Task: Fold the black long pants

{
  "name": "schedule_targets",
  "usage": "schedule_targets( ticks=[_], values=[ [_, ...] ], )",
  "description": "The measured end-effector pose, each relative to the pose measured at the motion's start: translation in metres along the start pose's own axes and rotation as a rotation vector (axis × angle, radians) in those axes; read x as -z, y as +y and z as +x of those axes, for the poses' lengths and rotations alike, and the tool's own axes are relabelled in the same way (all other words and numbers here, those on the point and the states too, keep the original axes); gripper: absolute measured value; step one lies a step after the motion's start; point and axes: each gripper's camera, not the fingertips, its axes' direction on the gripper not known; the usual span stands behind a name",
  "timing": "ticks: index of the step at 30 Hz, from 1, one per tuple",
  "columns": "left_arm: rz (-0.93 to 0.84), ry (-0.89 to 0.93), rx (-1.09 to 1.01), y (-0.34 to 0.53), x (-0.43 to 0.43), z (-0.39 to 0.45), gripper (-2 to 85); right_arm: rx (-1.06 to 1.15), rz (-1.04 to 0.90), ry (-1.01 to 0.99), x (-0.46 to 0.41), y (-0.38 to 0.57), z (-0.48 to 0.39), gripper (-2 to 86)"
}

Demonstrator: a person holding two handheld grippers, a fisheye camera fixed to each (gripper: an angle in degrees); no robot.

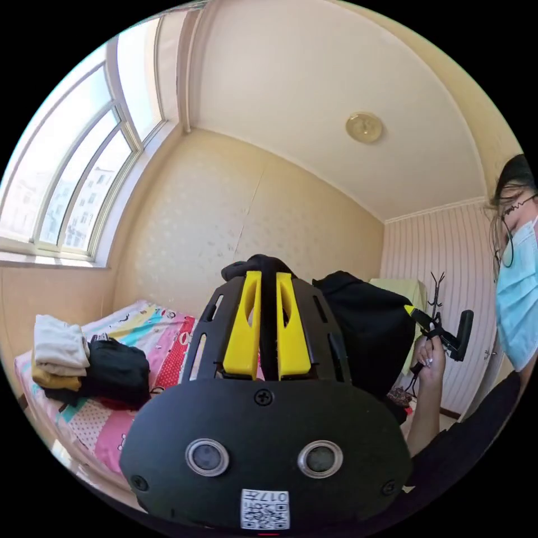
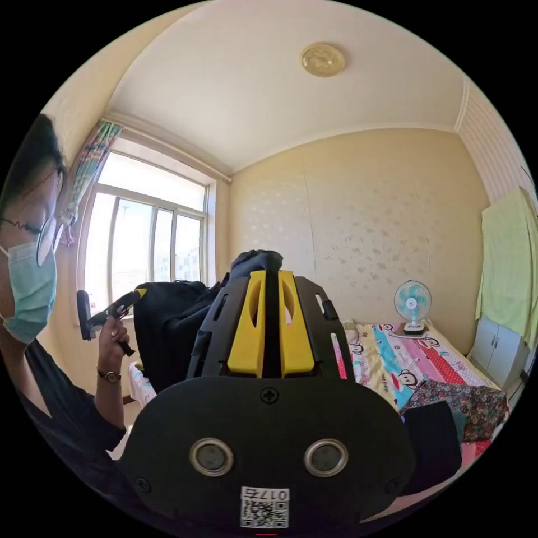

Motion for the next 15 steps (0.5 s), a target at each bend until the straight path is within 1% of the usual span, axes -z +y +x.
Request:
schedule_targets(
  ticks=[1,2,3,4,5,6,7,8,9,10,11,12,13,14,15],
  values=[
    [0.029,0.044,-0.033,-0.017,-0.016,0.003,4.8,0.006,0.021,0.027,-0.006,-0.018,0.012,3.0],
    [0.017,0.1,-0.052,-0.037,-0.047,0.001,4.8,-0.018,0.013,0.022,-0.026,-0.04,0.03,3.1],
    [-0.008,0.112,-0.057,-0.05,-0.07,0.0,4.8,-0.048,0.004,0.015,-0.04,-0.052,0.042,3.3],
    [-0.079,0.096,-0.081,-0.076,-0.129,-0.002,4.8,-0.111,-0.021,0.0,-0.08,-0.078,0.069,3.7],
    [-0.165,0.033,-0.125,-0.098,-0.205,-0.004,5.2,-0.167,-0.075,0.004,-0.135,-0.107,0.098,4.3],
    [-0.219,-0.007,-0.145,-0.106,-0.246,-0.007,5.4,-0.187,-0.119,0.016,-0.166,-0.12,0.112,4.6],
    [-0.327,-0.08,-0.177,-0.11,-0.321,-0.019,6.3,-0.225,-0.217,0.047,-0.229,-0.137,0.14,5.7],
    [-0.467,-0.158,-0.174,-0.096,-0.383,-0.041,7.4,-0.299,-0.353,0.08,-0.285,-0.132,0.166,7.0],
    [-0.547,-0.196,-0.148,-0.083,-0.405,-0.055,7.7,-0.355,-0.438,0.1,-0.307,-0.123,0.177,7.6],
    [-0.664,-0.236,-0.087,-0.051,-0.431,-0.082,8.3,-0.416,-0.575,0.119,-0.338,-0.098,0.19,8.6],
    [-0.702,-0.193,-0.055,-0.014,-0.436,-0.1,9.4,-0.408,-0.621,0.105,-0.351,-0.07,0.191,9.2],
    [-0.706,-0.149,-0.049,0.008,-0.433,-0.108,10.0,-0.394,-0.624,0.092,-0.354,-0.053,0.189,9.0],
    [-0.722,-0.049,-0.054,0.059,-0.424,-0.12,10.5,-0.342,-0.646,0.046,-0.356,-0.015,0.182,8.6],
    [-0.771,0.026,-0.073,0.116,-0.412,-0.131,10.8,-0.275,-0.707,0.004,-0.357,0.031,0.174,8.1],
    [-0.802,0.043,-0.082,0.145,-0.405,-0.136,10.8,-0.245,-0.75,-0.007,-0.356,0.058,0.17,7.9]
  ],
)
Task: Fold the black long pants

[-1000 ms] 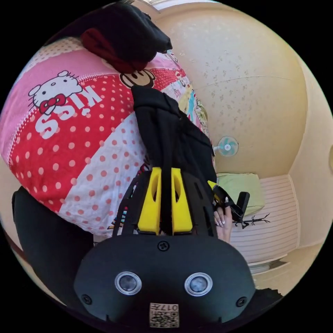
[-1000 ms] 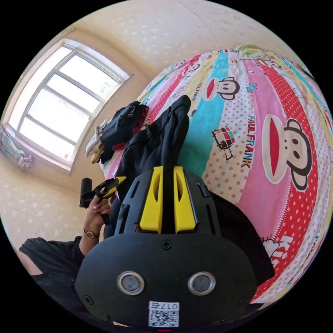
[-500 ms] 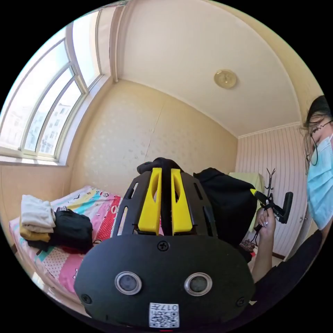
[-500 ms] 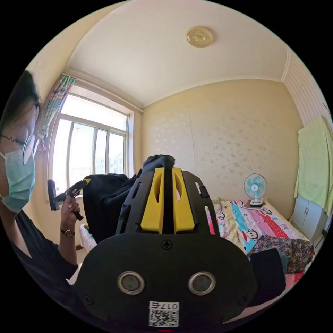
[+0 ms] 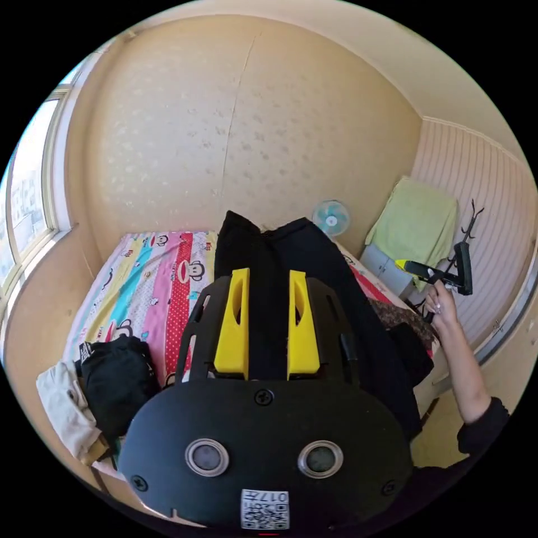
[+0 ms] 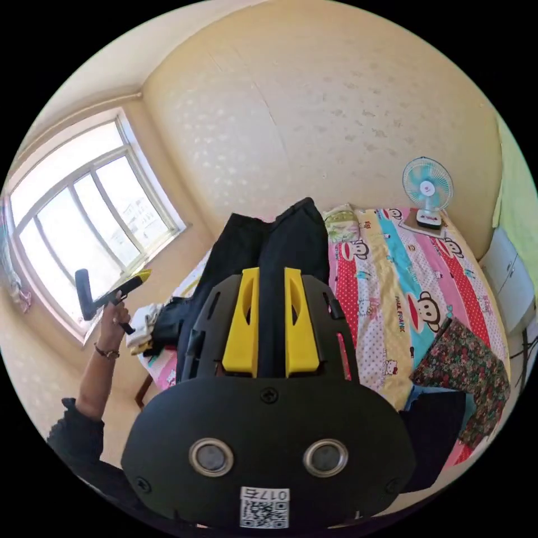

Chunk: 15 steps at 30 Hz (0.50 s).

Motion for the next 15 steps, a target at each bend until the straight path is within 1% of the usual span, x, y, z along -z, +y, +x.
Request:
schedule_targets(
  ticks=[2,3,5,6,7,8,9,10,11,12,13,15],
  values=[
    [-0.168,-0.005,-0.012,0.12,-0.065,-0.013,10.9,0.029,-0.162,0.04,-0.069,0.093,0.019,7.8],
    [-0.211,0.001,-0.004,0.151,-0.078,-0.017,10.9,0.016,-0.2,0.041,-0.084,0.119,0.027,7.8],
    [-0.341,0.032,0.062,0.268,-0.111,-0.037,10.9,-0.074,-0.353,0.007,-0.133,0.22,0.059,8.1],
    [-0.355,0.024,0.088,0.294,-0.112,-0.043,10.9,-0.107,-0.383,-0.002,-0.14,0.243,0.067,8.2],
    [-0.354,-0.016,0.152,0.339,-0.105,-0.06,10.9,-0.183,-0.416,-0.028,-0.148,0.284,0.08,8.5],
    [-0.322,-0.068,0.218,0.375,-0.087,-0.081,10.9,-0.239,-0.413,-0.077,-0.148,0.319,0.087,8.9],
    [-0.301,-0.096,0.253,0.39,-0.076,-0.093,11.0,-0.255,-0.405,-0.104,-0.147,0.333,0.088,9.1],
    [-0.255,-0.154,0.33,0.416,-0.052,-0.119,11.1,-0.272,-0.384,-0.134,-0.141,0.356,0.085,9.3],
    [-0.212,-0.201,0.418,0.438,-0.031,-0.146,11.3,-0.278,-0.371,-0.108,-0.135,0.372,0.08,9.5],
    [-0.198,-0.212,0.458,0.448,-0.024,-0.159,12.1,-0.278,-0.368,-0.083,-0.132,0.378,0.076,9.5],
    [-0.194,-0.192,0.527,0.465,-0.019,-0.184,13.5,-0.271,-0.351,-0.038,-0.126,0.388,0.069,9.7],
    [-0.278,-0.037,0.597,0.487,-0.043,-0.213,15.1,-0.277,-0.327,-0.001,-0.121,0.401,0.061,9.9]
  ],
)
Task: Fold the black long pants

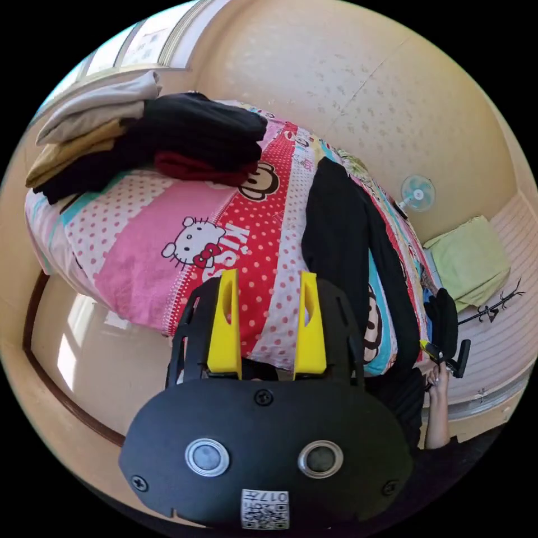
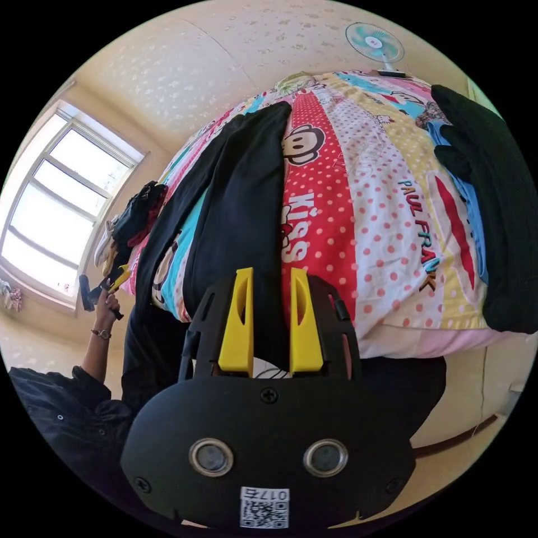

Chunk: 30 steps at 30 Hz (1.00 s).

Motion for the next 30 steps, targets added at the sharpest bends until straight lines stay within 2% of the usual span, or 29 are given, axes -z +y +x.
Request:
schedule_targets(
  ticks=[1,3,6,7,10,12,13,14,15,17,19,21,23,26,27,30],
  values=[
    [-0.017,0.041,-0.012,0.001,-0.016,-0.005,15.8,-0.024,-0.001,-0.005,-0.004,0.007,-0.001,10.1],
    [0.022,-0.062,-0.052,0.01,-0.015,0.012,15.8,-0.058,-0.013,-0.024,-0.013,0.013,-0.001,10.2],
    [-0.036,-0.171,-0.157,0.029,-0.029,0.059,9.4,-0.067,0.011,-0.034,-0.022,0.019,-0.005,10.4],
    [-0.05,-0.102,-0.18,0.039,-0.034,0.071,2.5,-0.06,0.008,-0.028,-0.024,0.021,-0.008,10.2],
    [-0.127,0.045,-0.209,0.051,-0.036,0.076,-0.2,-0.036,0.044,-0.005,-0.031,0.032,-0.013,9.4],
    [-0.198,0.221,-0.205,0.047,-0.021,0.071,-0.5,-0.043,0.055,-0.014,-0.034,0.038,-0.014,8.7],
    [-0.169,0.386,-0.234,0.046,0.007,0.074,-0.5,-0.048,0.047,-0.011,-0.036,0.04,-0.015,8.1],
    [-0.087,0.416,-0.299,0.048,0.046,0.085,-0.5,-0.045,0.036,0.003,-0.038,0.042,-0.015,7.4],
    [-0.048,0.364,-0.342,0.049,0.065,0.093,-0.5,-0.044,0.033,0.012,-0.039,0.043,-0.015,7.0],
    [0.106,0.021,-0.482,0.057,0.12,0.114,-0.1,-0.055,0.051,0.001,-0.044,0.047,-0.014,6.2],
    [0.171,-0.152,-0.432,0.053,0.126,0.099,0.6,-0.088,0.07,-0.026,-0.049,0.047,-0.011,6.1],
    [0.129,-0.171,-0.371,0.039,0.106,0.07,2.9,-0.108,0.061,-0.042,-0.055,0.043,-0.01,6.1],
    [-0.065,-0.049,-0.26,0.013,0.045,0.022,11.4,-0.099,0.048,-0.037,-0.06,0.039,-0.012,6.2],
    [-0.335,0.084,-0.156,0.007,-0.041,-0.008,10.0,-0.072,0.064,-0.022,-0.065,0.041,-0.018,6.2],
    [-0.313,0.052,-0.131,0.01,-0.042,-0.007,9.1,-0.068,0.067,-0.021,-0.066,0.041,-0.018,6.2],
    [-0.053,-0.1,-0.253,0.029,0.015,0.054,4.4,-0.064,0.072,-0.035,-0.07,0.043,-0.019,6.2]
  ],
)
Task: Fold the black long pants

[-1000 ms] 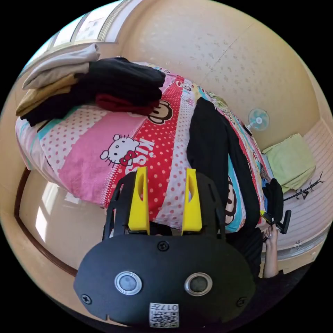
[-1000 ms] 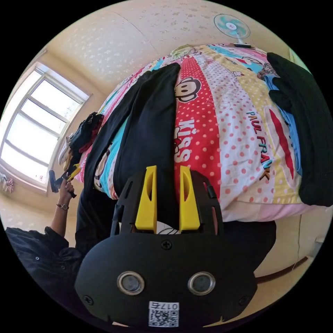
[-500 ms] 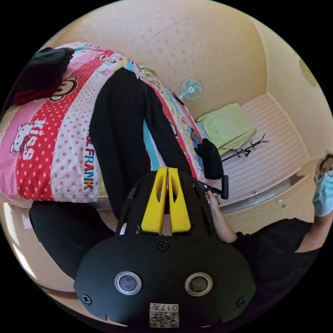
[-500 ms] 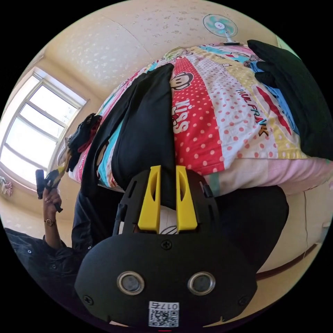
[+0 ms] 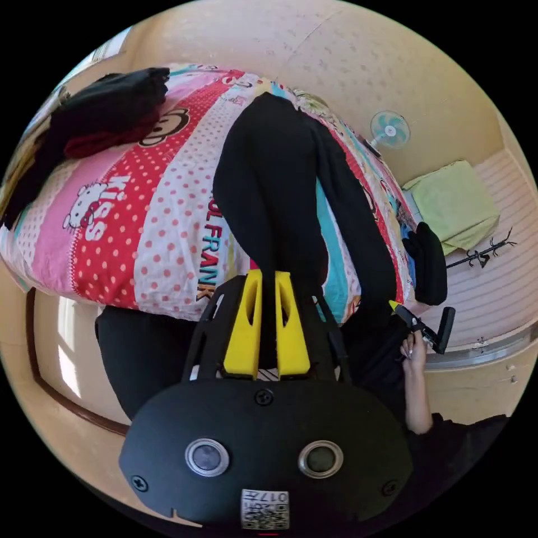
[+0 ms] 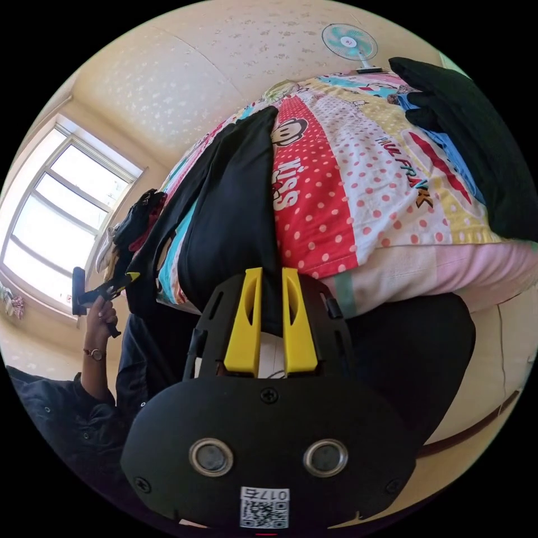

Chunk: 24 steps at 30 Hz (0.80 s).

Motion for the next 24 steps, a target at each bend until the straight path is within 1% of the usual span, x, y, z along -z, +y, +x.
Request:
schedule_targets(
  ticks=[1,2,3,4,5,6,8,9,10,11,13,15,17,18,21,22,23,24],
  values=[
    [0.093,-0.08,-0.1,0.003,0.023,0.036,4.4,0.0,0.004,-0.005,-0.002,0.001,0.0,6.1],
    [0.129,-0.098,-0.208,0.004,0.03,0.071,4.6,-0.002,0.009,-0.01,-0.003,0.001,0.0,6.1],
    [0.112,-0.084,-0.273,0.004,0.027,0.086,5.2,-0.005,0.01,-0.013,-0.004,0.0,0.001,6.1],
    [0.026,-0.049,-0.377,0.0,0.014,0.105,6.5,-0.013,0.007,-0.019,-0.007,-0.002,0.001,6.0],
    [-0.06,0.008,-0.389,-0.003,0.002,0.107,7.3,-0.023,0.0,-0.024,-0.01,-0.005,0.002,5.9],
    [-0.078,0.048,-0.359,-0.004,-0.001,0.101,7.6,-0.027,-0.003,-0.027,-0.011,-0.006,0.003,5.9],
    [-0.038,0.265,-0.204,-0.002,0.006,0.056,8.5,-0.03,-0.001,-0.032,-0.014,-0.007,0.002,5.9],
    [-0.023,0.293,-0.17,-0.001,0.008,0.045,8.9,-0.025,0.003,-0.033,-0.014,-0.007,0.002,5.8],
    [-0.014,0.287,-0.1,0.0,0.008,0.024,10.4,-0.018,0.01,-0.031,-0.015,-0.006,0.001,5.8],
    [-0.041,0.234,-0.049,-0.001,0.004,0.008,12.7,-0.014,0.012,-0.028,-0.016,-0.007,-0.001,5.8],
    [-0.094,0.187,-0.018,-0.005,-0.005,-0.003,16.1,-0.009,0.006,-0.019,-0.018,-0.01,-0.003,5.9],
    [-0.093,0.249,-0.038,-0.006,-0.006,0.001,16.5,-0.012,0.002,-0.008,-0.02,-0.013,-0.003,6.1],
    [-0.048,0.345,-0.113,-0.007,0.002,0.027,15.5,-0.014,0.003,-0.007,-0.021,-0.015,-0.004,6.2],
    [-0.038,0.346,-0.135,-0.008,0.004,0.036,15.3,-0.014,0.004,-0.009,-0.021,-0.016,-0.004,6.2],
    [-0.056,0.306,-0.276,-0.017,-0.006,0.092,15.5,-0.016,0.007,-0.012,-0.022,-0.019,-0.004,6.3],
    [-0.113,0.275,-0.353,-0.019,-0.023,0.117,15.8,-0.015,0.006,-0.012,-0.022,-0.021,-0.004,6.3],
    [-0.199,0.202,-0.422,-0.018,-0.048,0.14,15.7,-0.014,0.006,-0.012,-0.022,-0.023,-0.004,6.3],
    [-0.246,0.154,-0.45,-0.016,-0.063,0.15,15.7,-0.014,0.006,-0.013,-0.022,-0.023,-0.004,6.3]
  ],
)
